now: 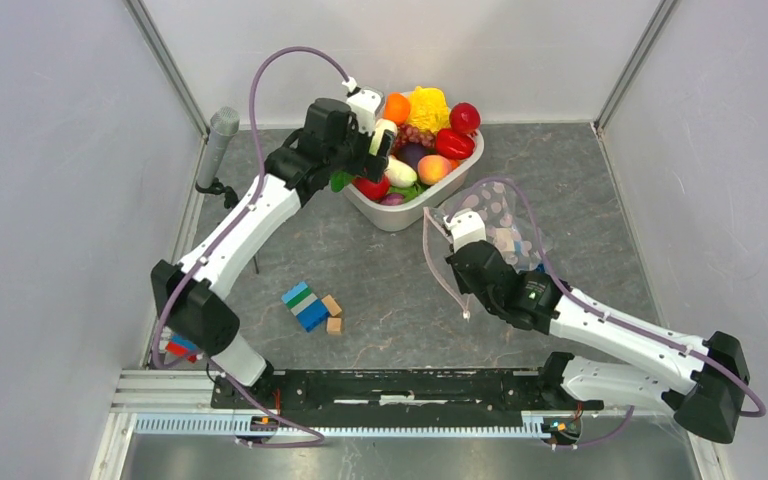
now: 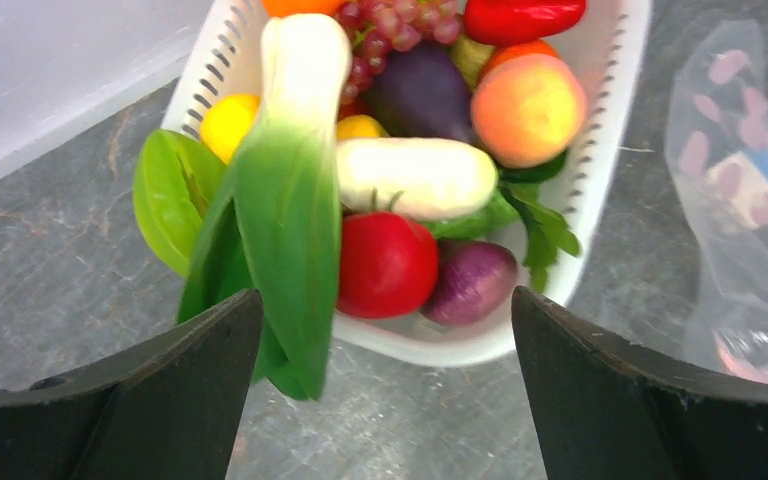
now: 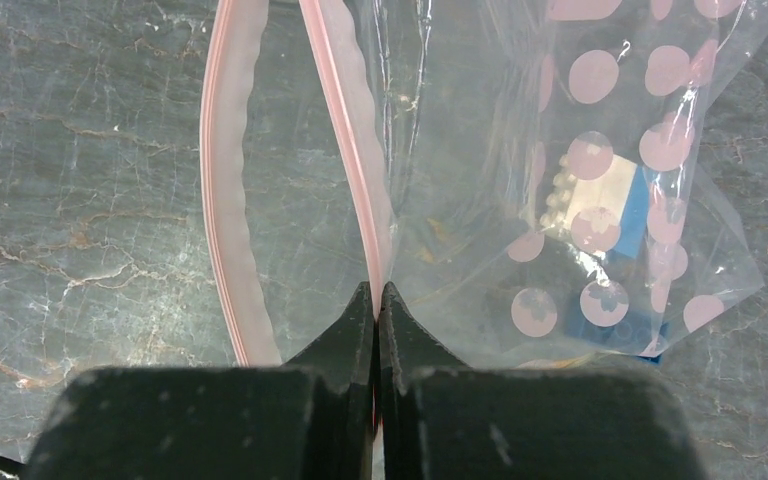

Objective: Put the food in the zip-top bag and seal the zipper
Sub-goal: Pick up the fake vegetable from the bin, then place the fake vegetable in the zipper food storage bag.

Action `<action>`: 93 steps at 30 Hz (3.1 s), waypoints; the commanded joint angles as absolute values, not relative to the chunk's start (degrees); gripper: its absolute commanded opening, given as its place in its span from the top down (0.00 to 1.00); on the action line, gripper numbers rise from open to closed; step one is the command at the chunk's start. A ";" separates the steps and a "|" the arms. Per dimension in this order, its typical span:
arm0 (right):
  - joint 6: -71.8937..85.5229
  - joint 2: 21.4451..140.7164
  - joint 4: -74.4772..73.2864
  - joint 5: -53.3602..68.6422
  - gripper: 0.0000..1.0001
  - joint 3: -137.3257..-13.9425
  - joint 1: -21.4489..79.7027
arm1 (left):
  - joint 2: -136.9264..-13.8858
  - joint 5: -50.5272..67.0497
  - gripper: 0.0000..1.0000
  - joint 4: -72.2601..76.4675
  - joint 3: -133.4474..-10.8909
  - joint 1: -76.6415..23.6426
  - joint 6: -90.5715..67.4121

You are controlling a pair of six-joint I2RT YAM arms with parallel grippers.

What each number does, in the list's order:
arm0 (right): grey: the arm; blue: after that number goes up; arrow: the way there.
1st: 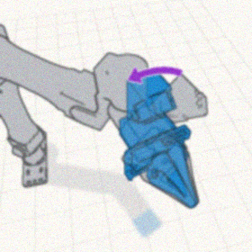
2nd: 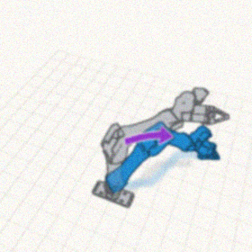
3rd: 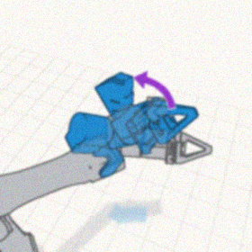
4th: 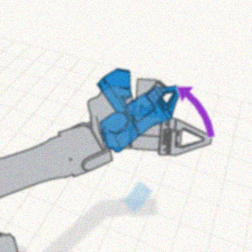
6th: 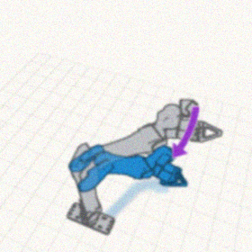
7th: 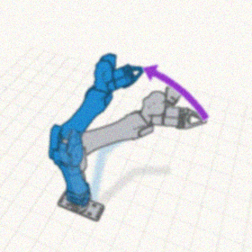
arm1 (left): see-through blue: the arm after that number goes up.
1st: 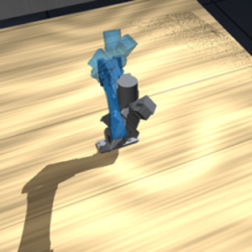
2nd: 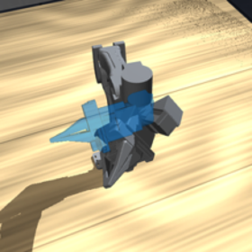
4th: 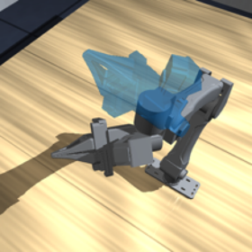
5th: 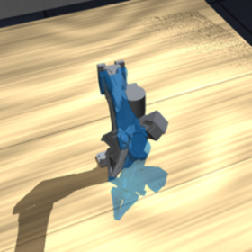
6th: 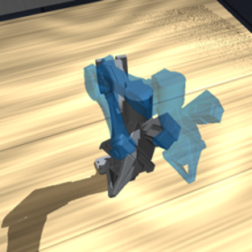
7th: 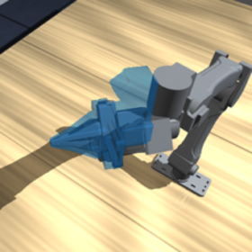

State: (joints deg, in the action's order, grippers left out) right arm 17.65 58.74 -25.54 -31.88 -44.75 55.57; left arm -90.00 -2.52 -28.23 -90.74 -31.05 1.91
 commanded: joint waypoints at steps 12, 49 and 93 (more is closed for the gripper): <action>18.11 55.44 -22.97 -29.87 0.97 -42.92 55.38 | -103.26 -7.26 0.00 -33.19 -105.01 -26.78 11.54; 17.96 55.79 -20.68 -27.80 0.95 -42.45 55.37 | -103.14 -1.30 0.69 -32.09 -98.13 -23.86 8.33; 24.19 52.26 -15.28 -32.93 0.95 -39.90 55.37 | -67.19 28.12 0.98 -21.20 -70.63 -24.53 -9.75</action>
State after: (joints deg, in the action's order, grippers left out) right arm 22.79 53.19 -18.72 -31.00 -39.94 55.57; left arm -71.85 20.29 -25.45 -74.89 -24.12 -2.57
